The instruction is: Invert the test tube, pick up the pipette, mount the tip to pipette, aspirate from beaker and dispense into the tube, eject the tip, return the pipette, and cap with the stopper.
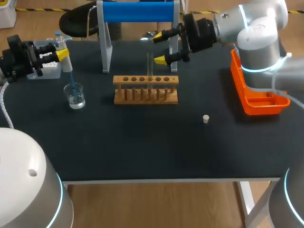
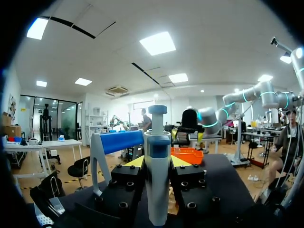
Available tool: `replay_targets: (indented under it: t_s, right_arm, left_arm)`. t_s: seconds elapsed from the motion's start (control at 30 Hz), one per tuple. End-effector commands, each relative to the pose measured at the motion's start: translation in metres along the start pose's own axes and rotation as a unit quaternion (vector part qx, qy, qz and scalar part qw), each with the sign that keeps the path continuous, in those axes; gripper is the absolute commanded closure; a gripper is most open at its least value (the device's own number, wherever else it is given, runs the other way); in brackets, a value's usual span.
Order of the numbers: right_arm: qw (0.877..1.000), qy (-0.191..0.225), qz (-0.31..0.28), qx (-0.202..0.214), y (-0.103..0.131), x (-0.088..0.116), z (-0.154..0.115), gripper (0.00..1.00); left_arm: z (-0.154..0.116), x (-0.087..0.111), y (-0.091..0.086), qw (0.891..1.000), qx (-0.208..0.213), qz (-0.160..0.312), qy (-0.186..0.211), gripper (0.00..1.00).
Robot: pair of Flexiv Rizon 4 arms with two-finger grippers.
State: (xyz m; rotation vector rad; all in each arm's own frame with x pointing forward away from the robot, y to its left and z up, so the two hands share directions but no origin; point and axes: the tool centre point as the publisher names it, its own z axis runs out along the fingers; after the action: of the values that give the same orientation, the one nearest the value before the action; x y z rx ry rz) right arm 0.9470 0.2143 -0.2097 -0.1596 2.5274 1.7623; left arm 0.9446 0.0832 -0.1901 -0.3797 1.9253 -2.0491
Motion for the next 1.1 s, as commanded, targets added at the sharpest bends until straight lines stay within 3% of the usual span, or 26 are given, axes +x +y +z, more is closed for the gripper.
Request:
replay_targets:
  t_s: [0.03, 1.1]
  right_arm:
    - [1.000, -0.002, 0.001, 0.014, -0.011, -0.003, 0.007, 0.00]
    - [0.995, -0.014, -0.017, 0.101, -0.076, -0.028, 0.048, 0.00]
  left_arm:
    - [0.000, 0.000, 0.000, 1.000, 0.000, 0.000, 0.001, 1.00]
    - [0.000, 0.000, 0.000, 1.000, 0.000, 0.000, 0.001, 1.00]
